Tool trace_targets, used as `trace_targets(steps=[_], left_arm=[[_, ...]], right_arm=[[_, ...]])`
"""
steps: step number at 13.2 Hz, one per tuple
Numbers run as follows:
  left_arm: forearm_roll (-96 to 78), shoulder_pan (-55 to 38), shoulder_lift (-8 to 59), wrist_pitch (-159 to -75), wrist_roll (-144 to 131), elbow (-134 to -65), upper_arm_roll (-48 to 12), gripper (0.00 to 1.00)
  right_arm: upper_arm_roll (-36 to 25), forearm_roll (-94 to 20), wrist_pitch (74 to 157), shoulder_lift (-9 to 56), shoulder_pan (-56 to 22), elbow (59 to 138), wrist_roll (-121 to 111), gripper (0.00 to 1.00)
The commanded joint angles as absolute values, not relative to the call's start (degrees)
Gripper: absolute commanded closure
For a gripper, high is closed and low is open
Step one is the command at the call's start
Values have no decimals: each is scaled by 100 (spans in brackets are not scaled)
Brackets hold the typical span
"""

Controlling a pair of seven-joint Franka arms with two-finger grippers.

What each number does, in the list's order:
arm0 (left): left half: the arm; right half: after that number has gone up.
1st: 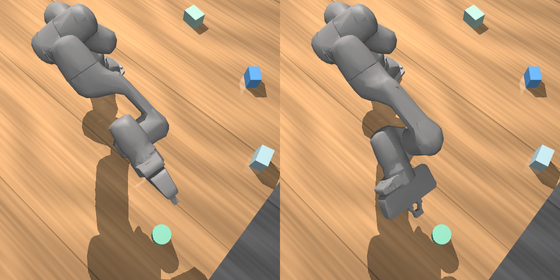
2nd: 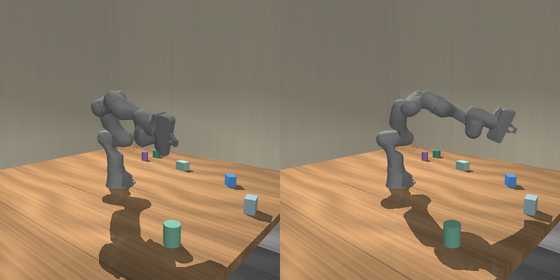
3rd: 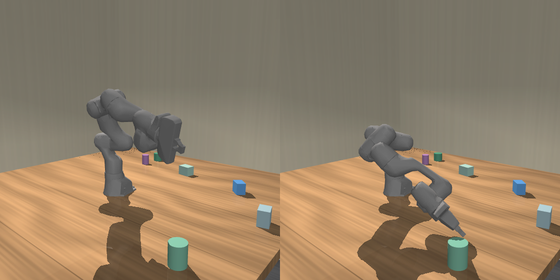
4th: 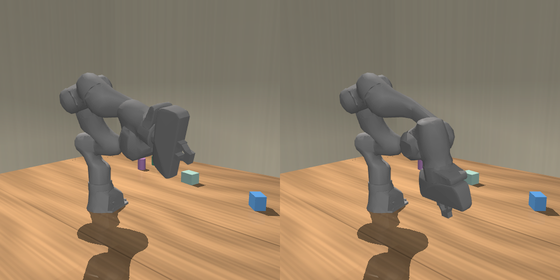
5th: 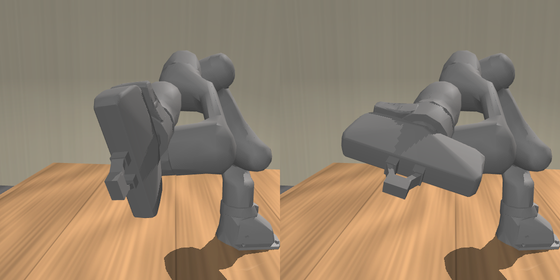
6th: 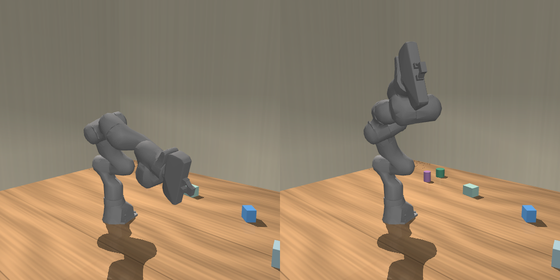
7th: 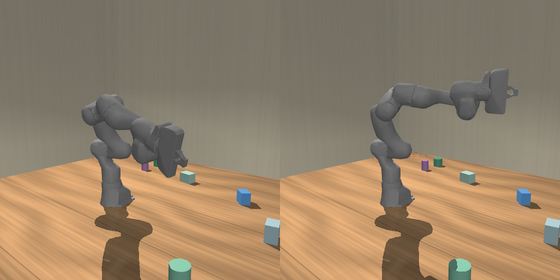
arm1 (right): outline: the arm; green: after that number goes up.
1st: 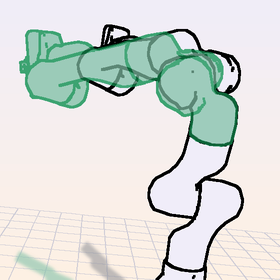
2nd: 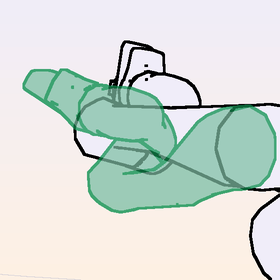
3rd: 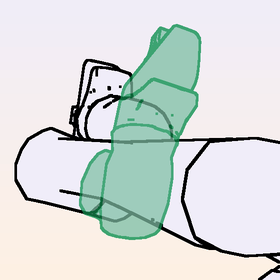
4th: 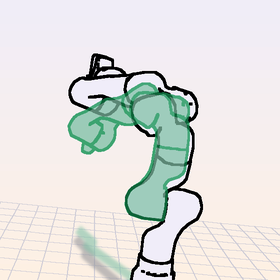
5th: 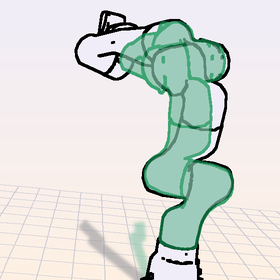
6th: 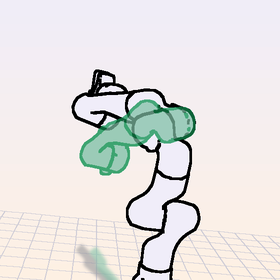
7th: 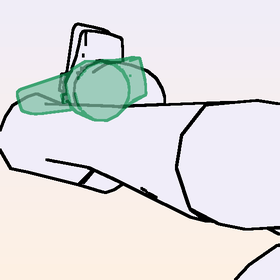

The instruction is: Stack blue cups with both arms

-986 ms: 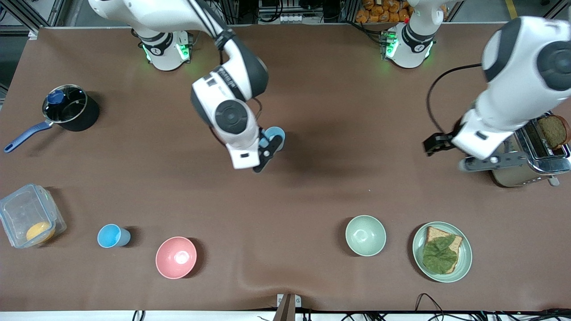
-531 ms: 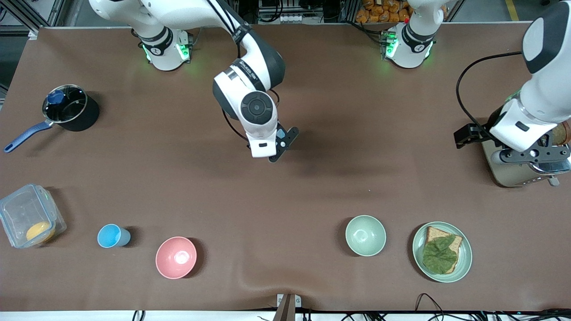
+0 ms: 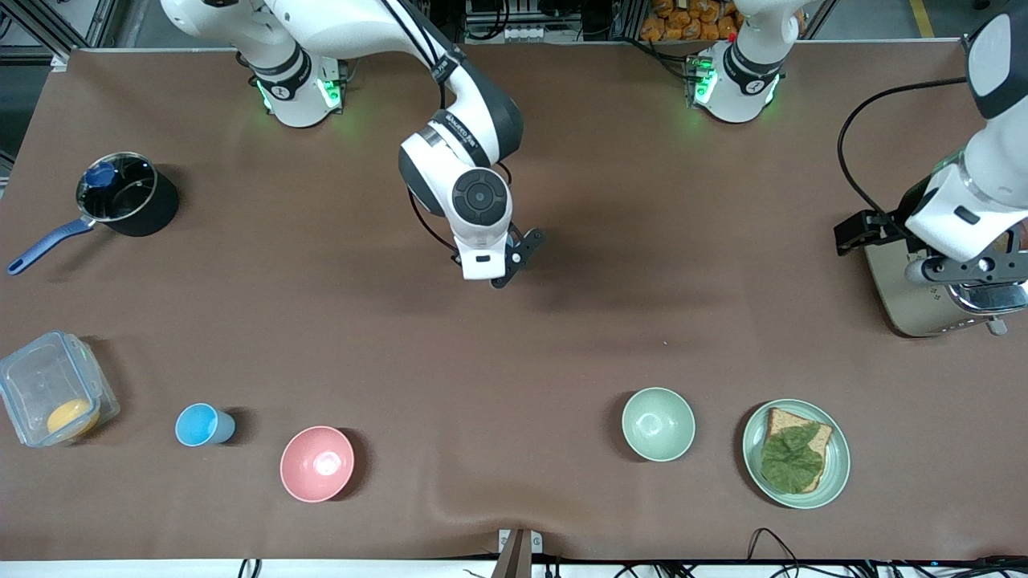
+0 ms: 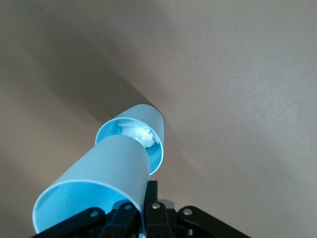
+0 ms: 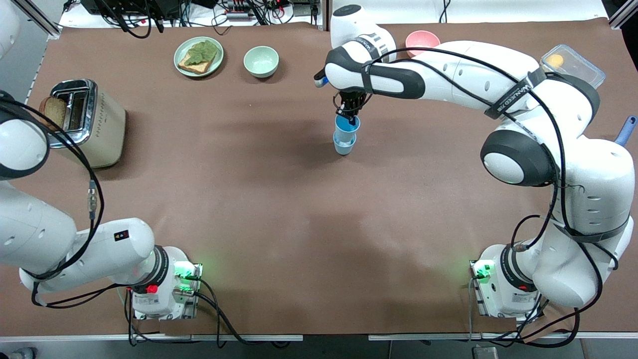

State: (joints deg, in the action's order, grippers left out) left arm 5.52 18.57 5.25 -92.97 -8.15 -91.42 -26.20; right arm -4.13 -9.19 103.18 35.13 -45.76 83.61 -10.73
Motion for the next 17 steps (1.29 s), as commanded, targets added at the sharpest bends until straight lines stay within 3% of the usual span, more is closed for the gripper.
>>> trace_targets(steps=[1, 5, 8, 9, 10, 11, 17], left_arm=[[387, 1978, 273, -9158, -432, -9158, -2620, 0], [107, 873, 79, -9141, 147, -9211, -1111, 0], [79, 230, 36, -9132, 220, -9193, -432, 0], [79, 185, 26, -9132, 237, -9211, -387, 0], [79, 176, 0, -9114, 246, -9211, -387, 0], [88, 158, -35, -9053, 272, -9185, -387, 0], [141, 35, -132, -8895, 299, -9185, -264, 0]], right_arm=[[-483, -1028, 10345, 3551, -4711, 8385, -783, 100], [-483, -993, 10494, 3639, -4711, 8385, -782, 100], [-483, -958, 10485, 3656, -4667, 8376, -782, 100], [-492, -941, 10485, 3656, -4650, 8376, -791, 95], [-501, -914, 10485, 3656, -4641, 8367, -791, 61], [-510, -914, 10485, 3648, -4623, 8367, -791, 2], [-527, -984, 10415, 3262, -4133, 8306, -773, 0]])
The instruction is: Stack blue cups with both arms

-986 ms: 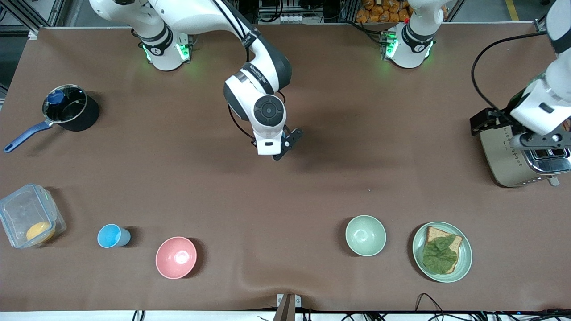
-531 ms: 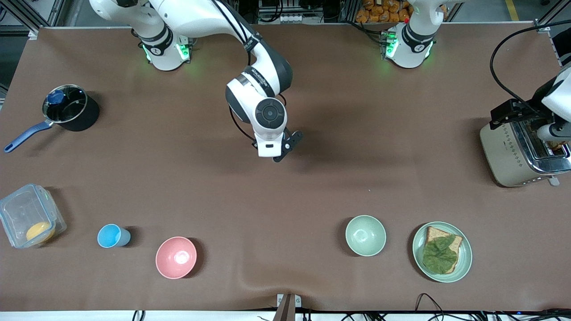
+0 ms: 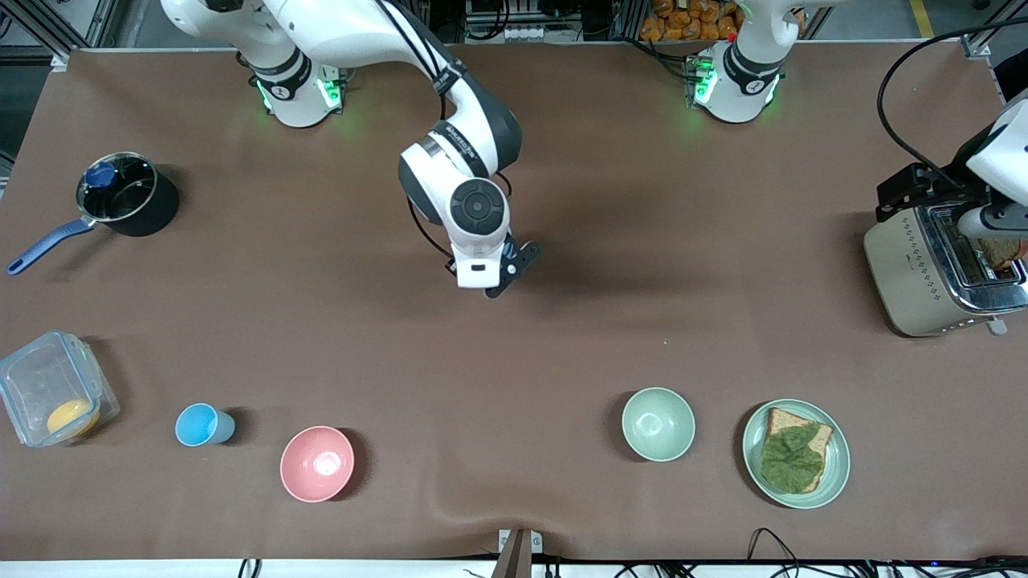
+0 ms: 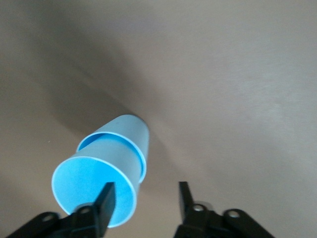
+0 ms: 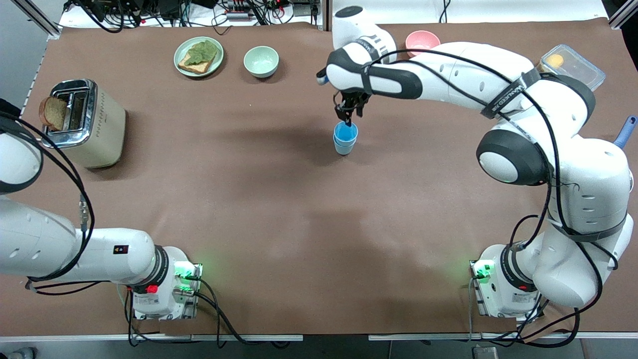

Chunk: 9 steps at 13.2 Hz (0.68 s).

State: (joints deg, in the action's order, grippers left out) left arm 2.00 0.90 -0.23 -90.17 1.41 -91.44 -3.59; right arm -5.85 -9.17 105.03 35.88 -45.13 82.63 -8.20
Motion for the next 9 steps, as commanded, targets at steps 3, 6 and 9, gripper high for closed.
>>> trace_targets(steps=[3, 6, 9], left_arm=[[132, 0, -185, -8895, 299, -9202, -211, 0], [132, -262, -246, -8877, 290, -9220, 25, 0], [114, -316, -255, -8877, 299, -9211, 123, 0]], right_arm=[[-536, -976, 10143, 2858, -3562, 8306, -774, 0], [-527, -941, 9749, 2602, -2605, 8314, -852, 0], [-527, -923, 9239, 2269, -1551, 8350, -896, 0]])
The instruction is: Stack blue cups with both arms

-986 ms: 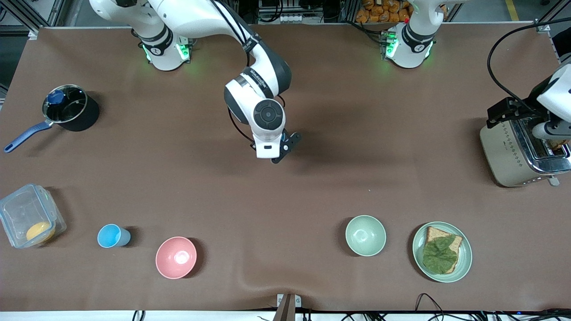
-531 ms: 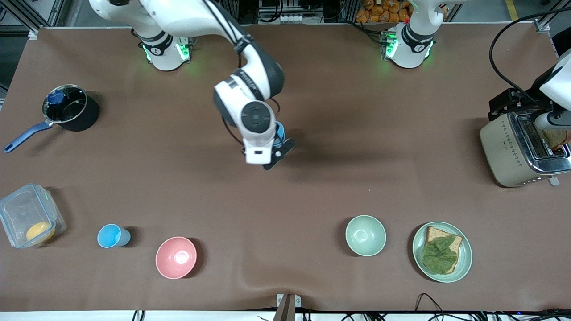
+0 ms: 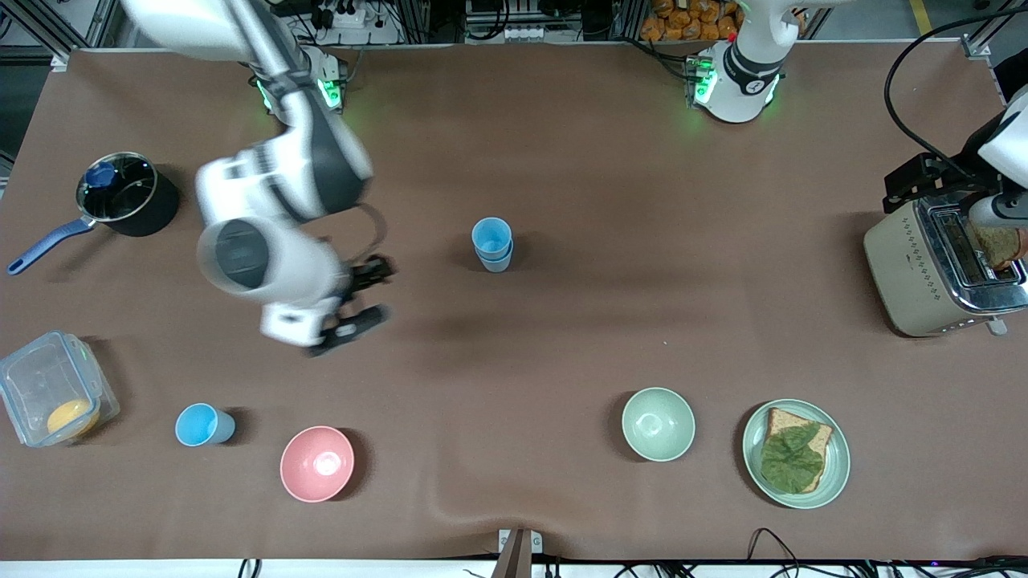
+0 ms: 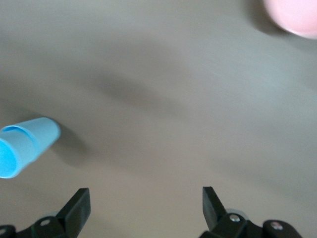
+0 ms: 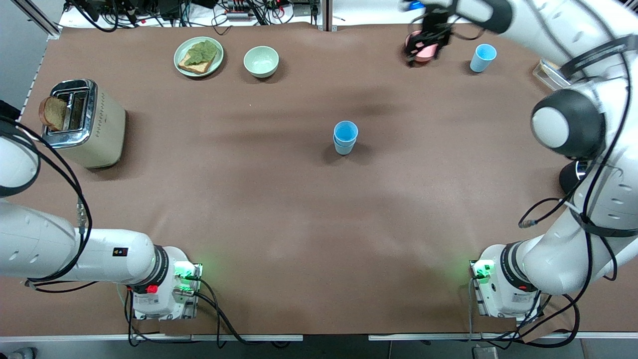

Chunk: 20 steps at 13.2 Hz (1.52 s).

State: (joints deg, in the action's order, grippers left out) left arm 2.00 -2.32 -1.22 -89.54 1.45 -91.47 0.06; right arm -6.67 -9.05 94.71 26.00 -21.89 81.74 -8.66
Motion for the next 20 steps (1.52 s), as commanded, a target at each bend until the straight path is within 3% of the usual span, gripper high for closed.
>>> trace_targets(steps=[1, 5, 11, 14, 20], left_arm=[[123, -316, -255, -8868, 299, -9202, 132, 0], [97, -237, -255, -8868, 290, -9167, 114, 0], [70, -237, -255, -8702, 255, -9106, 105, 0], [70, -237, -255, -8675, 272, -9105, 88, 0], [70, -237, -237, -8376, 290, -8886, 88, 0]], right_arm=[[-510, -923, 9168, 2111, -1199, 8376, -931, 0], [-501, -757, 9026, 1321, -432, 8673, -1028, 0], [-484, -361, 8799, -350, -202, 9782, 60, 0], [-335, 7, 8772, -404, -80, 9669, 149, 0], [-80, -360, 8482, -475, 509, 9466, 563, 0]])
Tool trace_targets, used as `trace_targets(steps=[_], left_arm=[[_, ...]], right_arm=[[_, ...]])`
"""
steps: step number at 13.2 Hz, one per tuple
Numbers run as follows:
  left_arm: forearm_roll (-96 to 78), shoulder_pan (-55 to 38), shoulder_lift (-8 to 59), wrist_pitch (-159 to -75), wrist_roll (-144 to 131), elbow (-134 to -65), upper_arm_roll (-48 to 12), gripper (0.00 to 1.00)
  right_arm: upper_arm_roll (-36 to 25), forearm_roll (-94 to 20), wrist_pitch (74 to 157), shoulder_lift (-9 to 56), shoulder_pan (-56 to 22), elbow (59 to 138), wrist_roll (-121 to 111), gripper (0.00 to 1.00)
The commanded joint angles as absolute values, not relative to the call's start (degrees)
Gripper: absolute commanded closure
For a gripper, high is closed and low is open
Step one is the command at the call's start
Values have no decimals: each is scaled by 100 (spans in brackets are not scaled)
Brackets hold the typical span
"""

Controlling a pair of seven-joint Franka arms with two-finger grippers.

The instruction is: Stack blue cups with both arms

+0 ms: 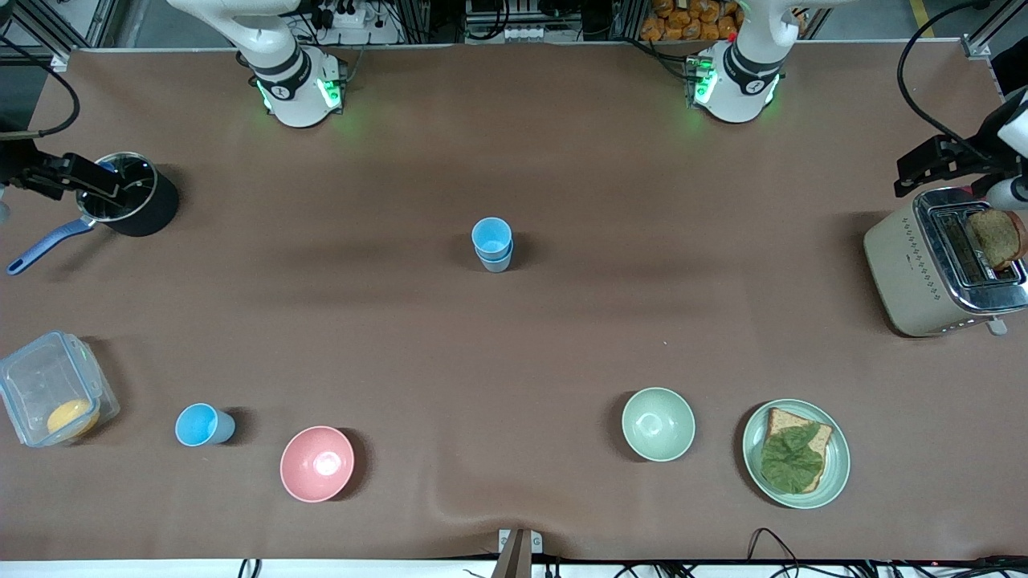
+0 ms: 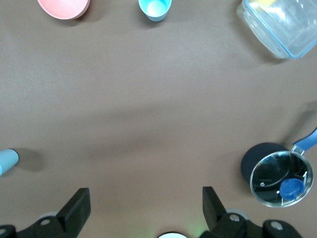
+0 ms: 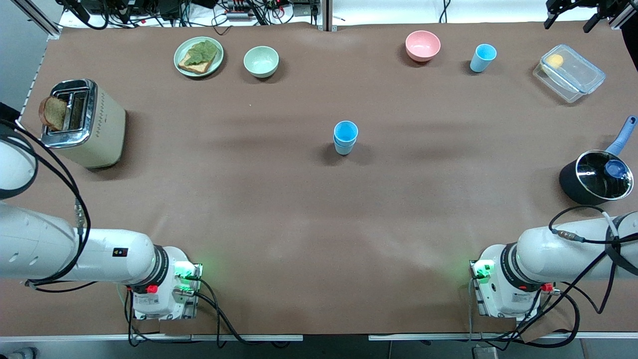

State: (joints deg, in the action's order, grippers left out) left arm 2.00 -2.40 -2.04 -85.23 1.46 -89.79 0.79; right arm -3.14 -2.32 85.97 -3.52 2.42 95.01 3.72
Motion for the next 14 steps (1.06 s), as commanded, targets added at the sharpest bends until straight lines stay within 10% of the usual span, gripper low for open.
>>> trace_targets(steps=[1, 14], left_arm=[[70, -246, -237, -8367, 290, -8851, 88, 0], [-61, -255, -167, -8174, 237, -8657, 105, 0]], right_arm=[[-70, -360, 8473, -483, 510, 9466, 554, 0], [-62, -290, 8455, -439, 501, 9396, 475, 0]])
